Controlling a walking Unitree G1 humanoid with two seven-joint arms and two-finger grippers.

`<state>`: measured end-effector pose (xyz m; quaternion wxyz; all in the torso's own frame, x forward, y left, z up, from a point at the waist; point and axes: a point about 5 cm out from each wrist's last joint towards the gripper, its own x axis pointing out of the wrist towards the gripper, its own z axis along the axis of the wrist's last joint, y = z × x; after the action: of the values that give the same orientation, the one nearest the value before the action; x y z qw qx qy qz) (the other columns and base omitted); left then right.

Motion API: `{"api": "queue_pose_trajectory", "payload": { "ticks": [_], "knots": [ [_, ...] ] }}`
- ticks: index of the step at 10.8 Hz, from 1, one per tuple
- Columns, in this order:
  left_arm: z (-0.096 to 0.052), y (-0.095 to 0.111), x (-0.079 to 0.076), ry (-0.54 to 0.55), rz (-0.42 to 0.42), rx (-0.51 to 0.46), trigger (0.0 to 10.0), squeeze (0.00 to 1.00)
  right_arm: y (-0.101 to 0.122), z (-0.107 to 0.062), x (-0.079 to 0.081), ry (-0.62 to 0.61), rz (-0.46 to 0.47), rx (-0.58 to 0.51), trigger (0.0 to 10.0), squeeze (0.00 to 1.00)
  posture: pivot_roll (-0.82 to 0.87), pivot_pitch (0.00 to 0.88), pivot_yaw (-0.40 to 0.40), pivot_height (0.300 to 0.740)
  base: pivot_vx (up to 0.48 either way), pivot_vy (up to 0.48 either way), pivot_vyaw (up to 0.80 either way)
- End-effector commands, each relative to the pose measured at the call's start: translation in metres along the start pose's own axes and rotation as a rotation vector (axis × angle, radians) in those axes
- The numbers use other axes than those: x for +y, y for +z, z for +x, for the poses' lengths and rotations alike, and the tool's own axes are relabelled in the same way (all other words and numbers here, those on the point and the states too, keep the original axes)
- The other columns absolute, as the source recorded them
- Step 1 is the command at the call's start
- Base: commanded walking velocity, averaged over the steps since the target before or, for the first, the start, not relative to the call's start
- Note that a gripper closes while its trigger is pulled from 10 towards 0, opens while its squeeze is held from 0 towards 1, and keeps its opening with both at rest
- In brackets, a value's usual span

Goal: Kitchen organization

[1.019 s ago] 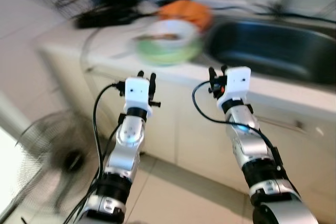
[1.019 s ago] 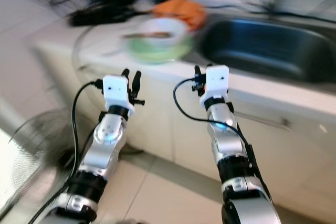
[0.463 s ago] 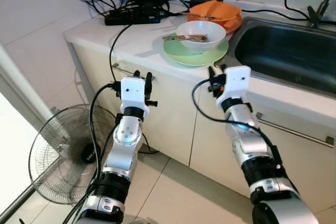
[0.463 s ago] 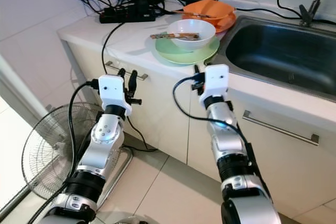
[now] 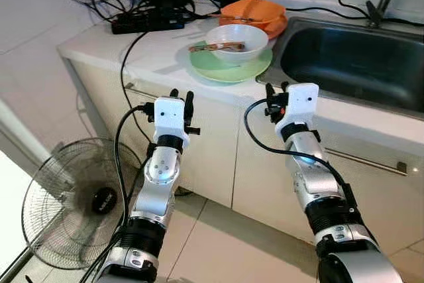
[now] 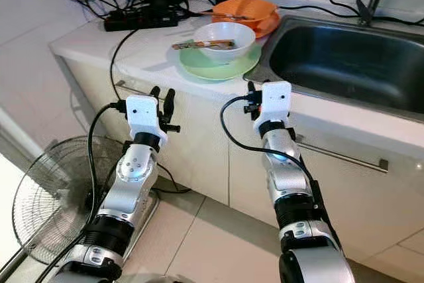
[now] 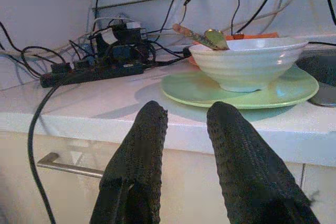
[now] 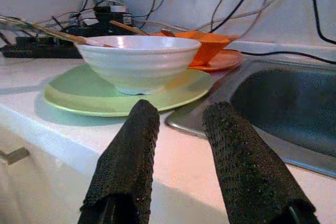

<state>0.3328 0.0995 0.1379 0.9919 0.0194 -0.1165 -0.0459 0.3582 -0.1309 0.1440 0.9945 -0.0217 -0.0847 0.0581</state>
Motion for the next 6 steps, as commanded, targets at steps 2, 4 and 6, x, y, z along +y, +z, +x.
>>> {"api": "queue_pose_trajectory", "payload": {
  "ticks": [2,4,6],
  "knots": [
    [0.002,0.001,0.003,0.000,0.005,0.000,10.0,0.00,0.003,0.002,-0.002,-0.018,0.018,-0.014,10.0,0.00,0.05,0.000,0.054,0.740,0.000,0.000,0.00],
    [0.002,0.002,0.002,-0.004,0.007,-0.002,10.0,0.00,0.009,0.003,-0.007,-0.044,0.035,-0.051,10.0,0.00,0.05,0.000,0.054,0.740,0.000,0.000,0.00],
    [0.003,0.004,0.003,-0.001,0.001,-0.018,10.0,0.00,0.014,0.003,-0.007,-0.040,0.043,-0.087,10.0,0.00,0.05,0.000,0.053,0.740,0.000,0.000,0.00]
  ]
}}
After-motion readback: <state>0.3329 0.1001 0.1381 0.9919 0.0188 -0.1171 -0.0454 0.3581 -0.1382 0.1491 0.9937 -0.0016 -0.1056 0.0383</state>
